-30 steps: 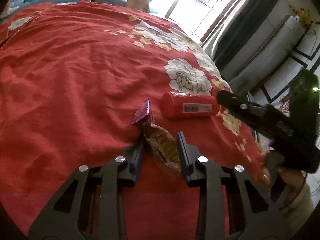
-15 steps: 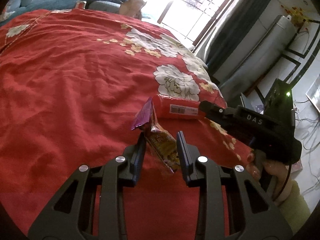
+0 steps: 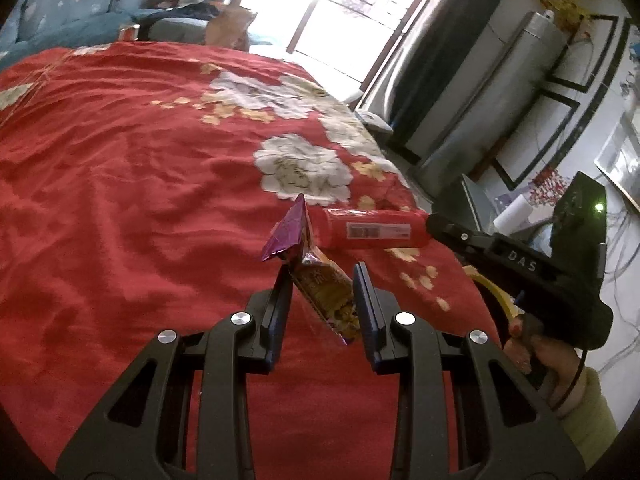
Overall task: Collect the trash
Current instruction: 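Grasp the clear cookie wrapper with the left gripper while the right gripper grasps the red tube, then carry the cookie wrapper and red tube over the yellow bin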
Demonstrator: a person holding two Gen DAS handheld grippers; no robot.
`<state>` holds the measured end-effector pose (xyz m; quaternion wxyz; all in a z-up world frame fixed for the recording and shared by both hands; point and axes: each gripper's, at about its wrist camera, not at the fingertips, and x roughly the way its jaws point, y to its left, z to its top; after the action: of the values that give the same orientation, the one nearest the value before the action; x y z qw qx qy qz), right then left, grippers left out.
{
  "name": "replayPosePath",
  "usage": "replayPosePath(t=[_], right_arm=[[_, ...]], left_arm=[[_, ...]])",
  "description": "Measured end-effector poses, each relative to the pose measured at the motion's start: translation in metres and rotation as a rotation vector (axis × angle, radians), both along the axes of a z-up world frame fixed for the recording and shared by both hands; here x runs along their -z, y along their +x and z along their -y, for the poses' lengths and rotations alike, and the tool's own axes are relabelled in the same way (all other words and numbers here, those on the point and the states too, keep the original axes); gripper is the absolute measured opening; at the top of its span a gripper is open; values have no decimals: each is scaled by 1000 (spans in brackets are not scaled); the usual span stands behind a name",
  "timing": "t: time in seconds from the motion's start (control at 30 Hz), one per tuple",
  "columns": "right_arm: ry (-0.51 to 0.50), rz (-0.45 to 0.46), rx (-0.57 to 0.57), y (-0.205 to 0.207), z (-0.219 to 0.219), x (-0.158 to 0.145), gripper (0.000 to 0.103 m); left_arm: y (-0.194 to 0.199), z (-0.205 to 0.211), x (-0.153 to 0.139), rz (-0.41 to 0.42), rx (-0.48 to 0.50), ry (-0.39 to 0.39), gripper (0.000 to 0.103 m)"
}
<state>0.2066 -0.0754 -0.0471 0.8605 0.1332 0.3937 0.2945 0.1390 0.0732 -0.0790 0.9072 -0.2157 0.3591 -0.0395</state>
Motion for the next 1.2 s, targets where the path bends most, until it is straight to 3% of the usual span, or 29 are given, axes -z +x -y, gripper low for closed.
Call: replayPosePath(t=[0.27, 1.2], right_arm=[[-12, 87, 86, -21, 37, -22, 6], [-2, 116, 343, -74, 169, -36, 6]], left_arm=[[-2, 35, -17, 42, 82, 35, 25], [-2, 145, -48, 126, 320, 116, 25]])
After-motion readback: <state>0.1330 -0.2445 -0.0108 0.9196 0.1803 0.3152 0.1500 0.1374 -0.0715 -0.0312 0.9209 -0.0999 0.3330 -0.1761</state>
